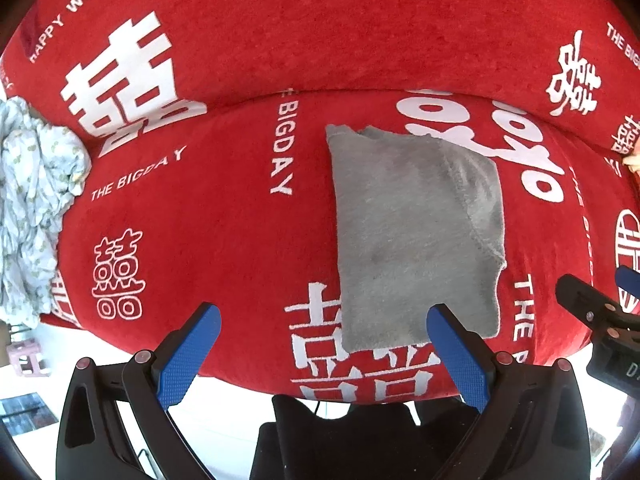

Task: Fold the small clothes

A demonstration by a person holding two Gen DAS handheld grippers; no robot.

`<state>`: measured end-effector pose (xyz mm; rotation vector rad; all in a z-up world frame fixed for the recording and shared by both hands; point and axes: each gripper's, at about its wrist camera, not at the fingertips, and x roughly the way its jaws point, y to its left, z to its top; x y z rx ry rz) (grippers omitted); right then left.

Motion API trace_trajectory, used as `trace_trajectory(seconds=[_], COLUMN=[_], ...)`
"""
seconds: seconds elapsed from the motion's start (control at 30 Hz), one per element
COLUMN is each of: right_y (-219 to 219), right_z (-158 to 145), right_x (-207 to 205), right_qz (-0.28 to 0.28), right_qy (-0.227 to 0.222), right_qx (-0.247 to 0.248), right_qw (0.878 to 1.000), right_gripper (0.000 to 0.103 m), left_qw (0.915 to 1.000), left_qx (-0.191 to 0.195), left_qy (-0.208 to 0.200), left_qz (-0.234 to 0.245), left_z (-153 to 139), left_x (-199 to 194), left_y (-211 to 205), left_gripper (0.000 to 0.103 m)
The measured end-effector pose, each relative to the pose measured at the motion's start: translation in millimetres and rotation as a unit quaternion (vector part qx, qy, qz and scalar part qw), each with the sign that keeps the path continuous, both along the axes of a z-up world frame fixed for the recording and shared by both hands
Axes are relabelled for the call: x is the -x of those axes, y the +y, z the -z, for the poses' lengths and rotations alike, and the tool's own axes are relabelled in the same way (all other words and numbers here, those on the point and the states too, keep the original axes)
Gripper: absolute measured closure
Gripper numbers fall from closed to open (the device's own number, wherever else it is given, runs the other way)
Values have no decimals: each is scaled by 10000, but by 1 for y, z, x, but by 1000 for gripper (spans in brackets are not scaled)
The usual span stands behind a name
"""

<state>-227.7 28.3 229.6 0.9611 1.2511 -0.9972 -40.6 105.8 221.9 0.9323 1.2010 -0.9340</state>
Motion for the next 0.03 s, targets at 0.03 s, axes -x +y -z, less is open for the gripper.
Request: trace_trajectory(seconds=[0.03], right_y=[-1], right_z=[1], right_x=[0], right_qz=[20], right_qy=[1], right_qx=[4], right_qw=[10000], right_gripper=[0], left_qw=[10000], left_qx=[6], left_qy=[-4], left_qz=[21], left_z=[0], left_x=[0], left_y=[0], left_gripper=[0])
